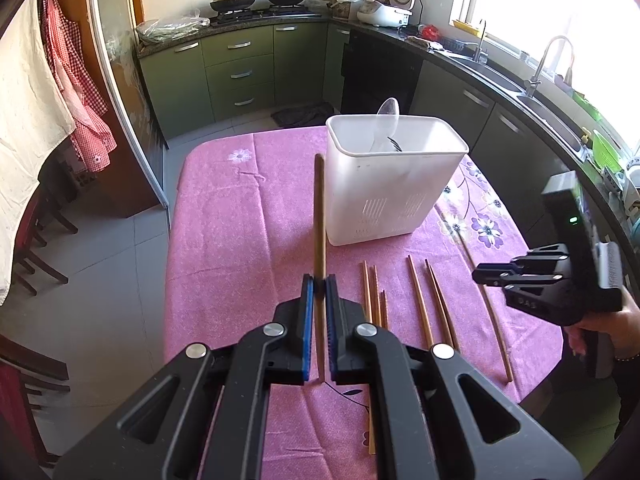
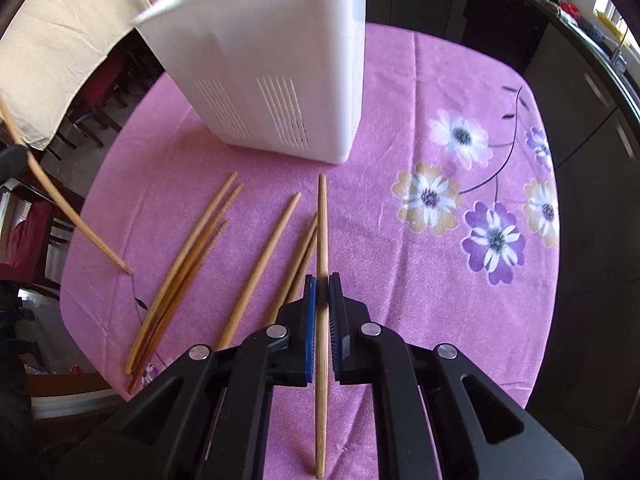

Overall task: Organize utensils
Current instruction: 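Carry the chopsticks upright and release them into the white holder with both tools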

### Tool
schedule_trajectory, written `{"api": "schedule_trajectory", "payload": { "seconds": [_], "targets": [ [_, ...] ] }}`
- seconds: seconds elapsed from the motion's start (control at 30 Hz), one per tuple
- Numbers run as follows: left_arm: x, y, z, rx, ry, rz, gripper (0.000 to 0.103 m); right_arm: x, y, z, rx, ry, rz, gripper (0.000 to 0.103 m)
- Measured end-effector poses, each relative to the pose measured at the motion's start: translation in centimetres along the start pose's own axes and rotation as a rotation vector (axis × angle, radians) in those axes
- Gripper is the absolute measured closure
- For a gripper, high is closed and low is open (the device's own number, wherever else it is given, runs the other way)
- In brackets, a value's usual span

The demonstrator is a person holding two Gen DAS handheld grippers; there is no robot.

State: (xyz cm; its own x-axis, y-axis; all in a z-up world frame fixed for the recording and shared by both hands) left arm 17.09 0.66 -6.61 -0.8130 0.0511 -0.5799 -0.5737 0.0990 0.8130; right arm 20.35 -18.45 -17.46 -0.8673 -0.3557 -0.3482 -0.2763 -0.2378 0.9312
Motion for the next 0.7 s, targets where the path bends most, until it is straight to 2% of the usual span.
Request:
{"api": "schedule_trajectory", "payload": {
  "seconds": [0.17,0.3,0.5,0.7],
  "targets": [
    [0.1,0.1,-0.2,-0.006,-0.007,-0.002,0.097,-0.5,6.8,-0.1,-0.01,0.022,-0.175,0.096],
    [0.4,0.5,-0.5,-0.009,-0.016,-0.006,0.097,0.6,11.0,-0.8,-0.007,0.04,-0.274,0.096],
    [0.8,1.0,-0.5,-0.016,-0.022,-0.018,0.097,3.9,13.8,-0.6,-0.022,0.037,-0.346,0.096],
    [1.0,1.5,-0.6,-0.018,-0.017,-0.021,0.097,4.5,15.0,-0.6,-0.033,0.037,-0.372,0.096]
  ]
}}
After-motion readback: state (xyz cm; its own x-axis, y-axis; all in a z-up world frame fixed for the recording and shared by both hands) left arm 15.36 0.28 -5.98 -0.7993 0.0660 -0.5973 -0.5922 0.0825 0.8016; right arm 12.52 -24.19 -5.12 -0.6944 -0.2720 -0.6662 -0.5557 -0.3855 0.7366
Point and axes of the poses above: each gripper's, at about its wrist camera, not at the fingertips, and y roughly against the way its jaws point, z to its left, x to its underside, the point moved 9 cm from there along -y, roughly the way its jaws point, and after that the axes turned 1 degree about x, right-handed, at the moved point
